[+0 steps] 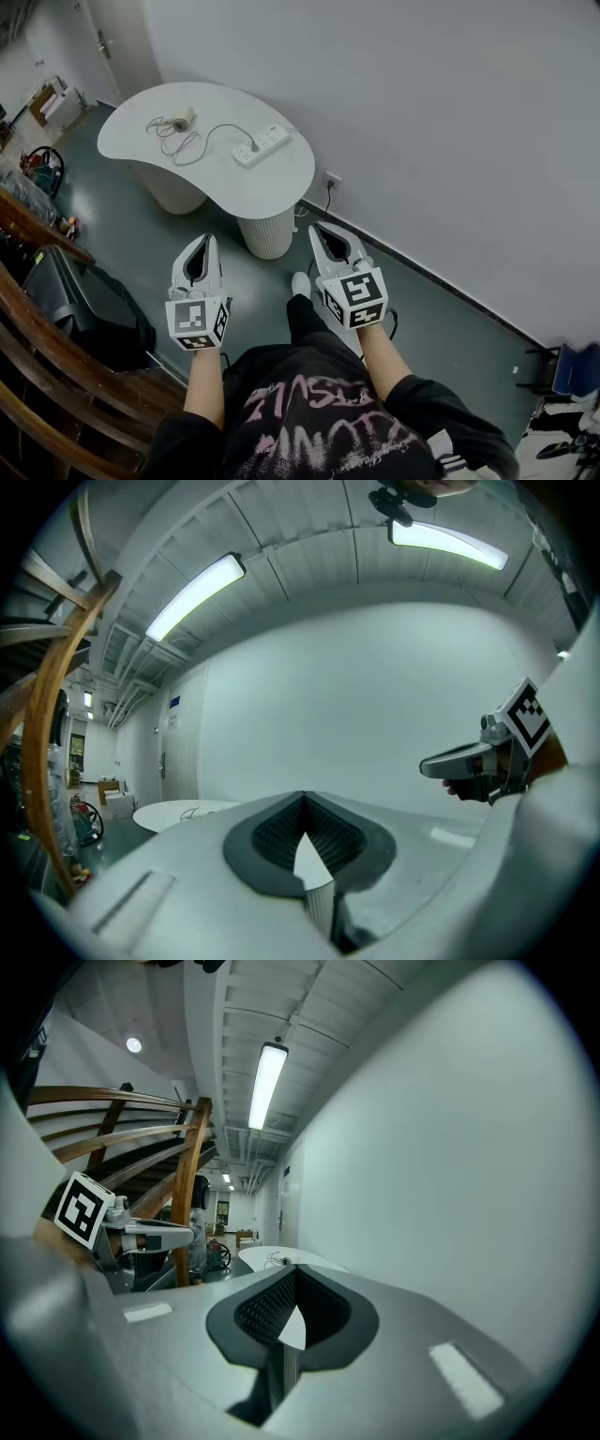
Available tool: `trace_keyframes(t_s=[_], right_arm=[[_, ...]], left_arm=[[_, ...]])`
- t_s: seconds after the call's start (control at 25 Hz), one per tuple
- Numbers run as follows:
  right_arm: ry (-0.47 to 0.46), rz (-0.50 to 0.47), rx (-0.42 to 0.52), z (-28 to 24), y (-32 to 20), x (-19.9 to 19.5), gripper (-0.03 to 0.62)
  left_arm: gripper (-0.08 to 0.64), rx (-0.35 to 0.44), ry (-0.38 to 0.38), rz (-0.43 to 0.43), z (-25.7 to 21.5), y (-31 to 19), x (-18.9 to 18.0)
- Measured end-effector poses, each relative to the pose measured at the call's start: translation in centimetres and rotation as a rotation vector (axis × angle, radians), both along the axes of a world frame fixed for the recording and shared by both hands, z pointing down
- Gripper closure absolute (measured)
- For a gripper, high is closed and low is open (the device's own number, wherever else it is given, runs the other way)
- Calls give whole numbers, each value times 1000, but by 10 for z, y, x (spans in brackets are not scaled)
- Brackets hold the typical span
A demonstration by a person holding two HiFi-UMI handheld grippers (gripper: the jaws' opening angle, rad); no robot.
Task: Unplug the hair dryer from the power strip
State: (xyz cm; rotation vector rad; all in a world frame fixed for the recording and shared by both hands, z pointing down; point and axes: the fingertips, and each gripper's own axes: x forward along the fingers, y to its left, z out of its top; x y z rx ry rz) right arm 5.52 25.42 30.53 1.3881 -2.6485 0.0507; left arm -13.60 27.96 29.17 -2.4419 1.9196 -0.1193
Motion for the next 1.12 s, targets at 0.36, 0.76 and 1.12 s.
trace_keyframes(t_s=[0.36,0.76,1.12], right_arm=[[-25,10,-7,3,-34,-1,581],[-35,31,-34,15,-68,13,581],[-59,42,-50,21,-91,18,581]], left_arm=[[560,-9,-15,2,2,-33,-4],[560,-32,-18,9,12,-67,6],[560,-49,-23,11,18,-91,9]])
